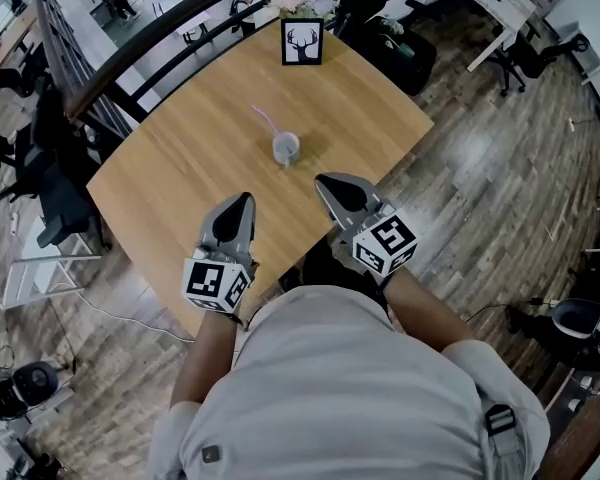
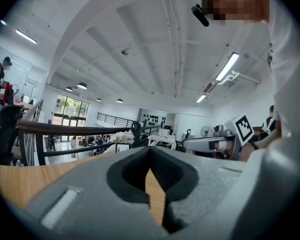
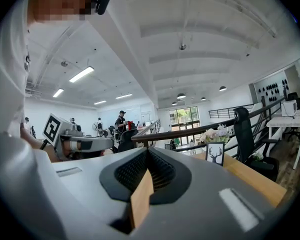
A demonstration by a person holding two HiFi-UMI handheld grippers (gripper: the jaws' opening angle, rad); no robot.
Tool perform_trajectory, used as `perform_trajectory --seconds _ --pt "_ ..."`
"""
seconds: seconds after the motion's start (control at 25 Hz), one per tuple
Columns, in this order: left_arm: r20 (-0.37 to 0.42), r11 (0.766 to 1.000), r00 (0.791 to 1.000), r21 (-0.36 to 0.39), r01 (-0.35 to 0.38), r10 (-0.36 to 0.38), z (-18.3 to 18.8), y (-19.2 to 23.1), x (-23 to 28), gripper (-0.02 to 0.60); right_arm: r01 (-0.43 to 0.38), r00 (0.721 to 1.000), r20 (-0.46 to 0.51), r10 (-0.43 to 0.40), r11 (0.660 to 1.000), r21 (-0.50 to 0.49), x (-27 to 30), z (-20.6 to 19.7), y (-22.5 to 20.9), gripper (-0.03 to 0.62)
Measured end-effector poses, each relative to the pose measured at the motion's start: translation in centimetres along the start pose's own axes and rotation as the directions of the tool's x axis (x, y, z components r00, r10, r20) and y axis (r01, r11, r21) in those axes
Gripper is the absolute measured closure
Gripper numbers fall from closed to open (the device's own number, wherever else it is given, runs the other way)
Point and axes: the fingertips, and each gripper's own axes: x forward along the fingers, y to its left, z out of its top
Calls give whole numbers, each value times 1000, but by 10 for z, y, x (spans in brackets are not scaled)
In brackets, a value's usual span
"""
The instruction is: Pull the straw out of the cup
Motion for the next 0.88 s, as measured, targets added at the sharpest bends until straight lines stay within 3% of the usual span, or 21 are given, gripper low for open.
perform_trajectory --seconds 0.32,0.56,0.88 --pt "-29 997 997 -2 -76 76 -6 28 42 577 -70 994 -78 73 997 37 47 -18 -42 561" --pt "-54 996 996 -46 -80 77 -17 47 81 577 -127 967 -211 141 989 78 90 -61 -76 526" --pt "-120 988 985 -76 -131 122 -45 85 130 577 -170 934 -303 187 982 81 136 -94 -118 492"
